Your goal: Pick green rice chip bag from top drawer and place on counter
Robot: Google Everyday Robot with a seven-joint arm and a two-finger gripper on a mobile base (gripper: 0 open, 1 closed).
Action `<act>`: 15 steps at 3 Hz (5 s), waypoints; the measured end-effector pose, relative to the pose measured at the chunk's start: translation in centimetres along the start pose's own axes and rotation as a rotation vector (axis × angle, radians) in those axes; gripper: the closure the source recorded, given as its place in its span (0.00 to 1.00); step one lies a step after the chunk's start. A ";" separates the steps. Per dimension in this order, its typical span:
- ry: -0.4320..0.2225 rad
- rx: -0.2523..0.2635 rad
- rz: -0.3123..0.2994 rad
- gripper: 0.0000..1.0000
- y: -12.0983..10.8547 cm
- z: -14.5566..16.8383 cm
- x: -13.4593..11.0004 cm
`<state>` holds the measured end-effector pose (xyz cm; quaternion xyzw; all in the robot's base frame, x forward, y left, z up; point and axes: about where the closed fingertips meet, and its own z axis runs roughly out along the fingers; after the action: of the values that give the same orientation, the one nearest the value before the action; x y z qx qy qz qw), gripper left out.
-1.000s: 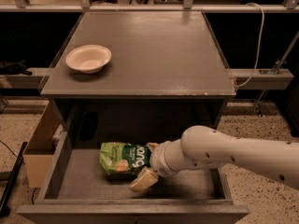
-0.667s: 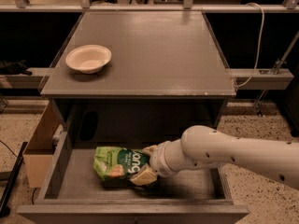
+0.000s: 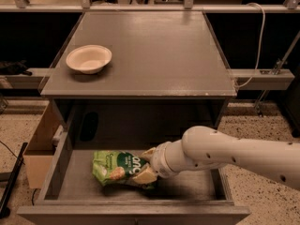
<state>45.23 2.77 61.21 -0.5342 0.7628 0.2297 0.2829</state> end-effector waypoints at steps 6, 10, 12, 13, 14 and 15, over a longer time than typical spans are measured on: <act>-0.084 0.084 -0.025 1.00 0.4 -14.3 -1.2; -0.034 0.166 -0.231 1.00 -8.0 -29.4 -16.4; -0.069 0.121 -0.187 1.00 -10.6 -24.8 -15.6; -0.077 0.130 -0.205 1.00 -13.7 -24.7 -17.7; -0.082 0.164 -0.206 1.00 -17.1 -25.1 -19.0; -0.076 0.192 -0.173 1.00 -19.8 -24.6 -18.3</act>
Offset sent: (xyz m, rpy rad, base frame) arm 0.0000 0.0000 0.0000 0.0000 0.0000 0.0000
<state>64.27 -7.16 90.76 -0.5594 0.7210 0.1503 0.3803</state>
